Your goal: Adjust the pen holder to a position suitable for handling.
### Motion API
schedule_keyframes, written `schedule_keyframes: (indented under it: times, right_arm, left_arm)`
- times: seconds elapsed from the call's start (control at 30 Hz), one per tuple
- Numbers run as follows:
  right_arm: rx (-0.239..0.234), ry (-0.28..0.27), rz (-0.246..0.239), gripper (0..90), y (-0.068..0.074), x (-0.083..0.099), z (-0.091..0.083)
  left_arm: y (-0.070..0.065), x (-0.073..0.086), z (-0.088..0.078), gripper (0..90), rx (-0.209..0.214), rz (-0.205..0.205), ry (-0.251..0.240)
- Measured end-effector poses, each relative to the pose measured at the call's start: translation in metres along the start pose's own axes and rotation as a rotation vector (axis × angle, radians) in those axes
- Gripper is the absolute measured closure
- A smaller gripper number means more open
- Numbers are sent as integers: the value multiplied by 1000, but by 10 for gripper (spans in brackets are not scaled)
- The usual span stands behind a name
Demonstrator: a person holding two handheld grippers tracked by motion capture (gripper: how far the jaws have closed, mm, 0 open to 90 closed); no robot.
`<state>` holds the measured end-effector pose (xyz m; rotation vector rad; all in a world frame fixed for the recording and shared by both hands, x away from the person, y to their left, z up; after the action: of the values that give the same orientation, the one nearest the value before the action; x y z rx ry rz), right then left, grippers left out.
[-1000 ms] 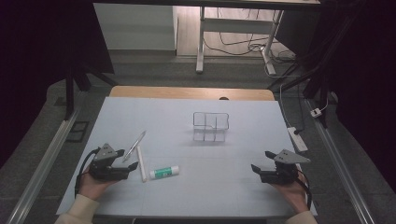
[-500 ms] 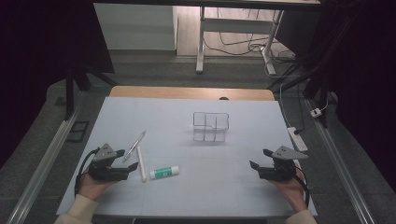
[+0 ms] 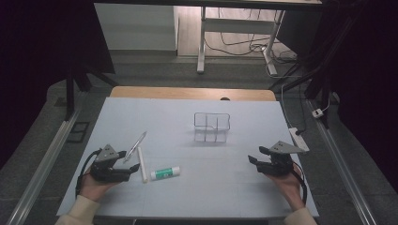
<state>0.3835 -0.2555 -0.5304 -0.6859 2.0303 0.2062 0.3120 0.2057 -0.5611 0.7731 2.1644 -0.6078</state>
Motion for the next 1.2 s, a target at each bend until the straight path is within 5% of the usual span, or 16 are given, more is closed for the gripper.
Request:
schedule_keyframes:
  times: [0.17, 0.77, 1.2]
  right_arm:
    - [-21, 4, 2, 461, 2, -4, 4]
    - [27, 10, -43, 880, 2, -23, 25]
    - [34, 12, -34, 889, 0, -39, 51]
  left_arm:
    - [0, 0, 0, 230, -2, -3, -1]
    - [0, 0, 0, 228, -2, -4, -2]
    - [0, 0, 0, 226, -3, -2, 1]
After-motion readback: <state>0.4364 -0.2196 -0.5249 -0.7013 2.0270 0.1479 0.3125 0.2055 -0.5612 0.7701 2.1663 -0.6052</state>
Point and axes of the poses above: each handheld gripper's, and its own axes: z roughly forward along the jaws, x roughly out of its underside, y roughly to its left, the point moved 8 cm from there along z, roughly forward along the jaws, and after that the axes turned 10 degrees about x, right-handed, at the moved point
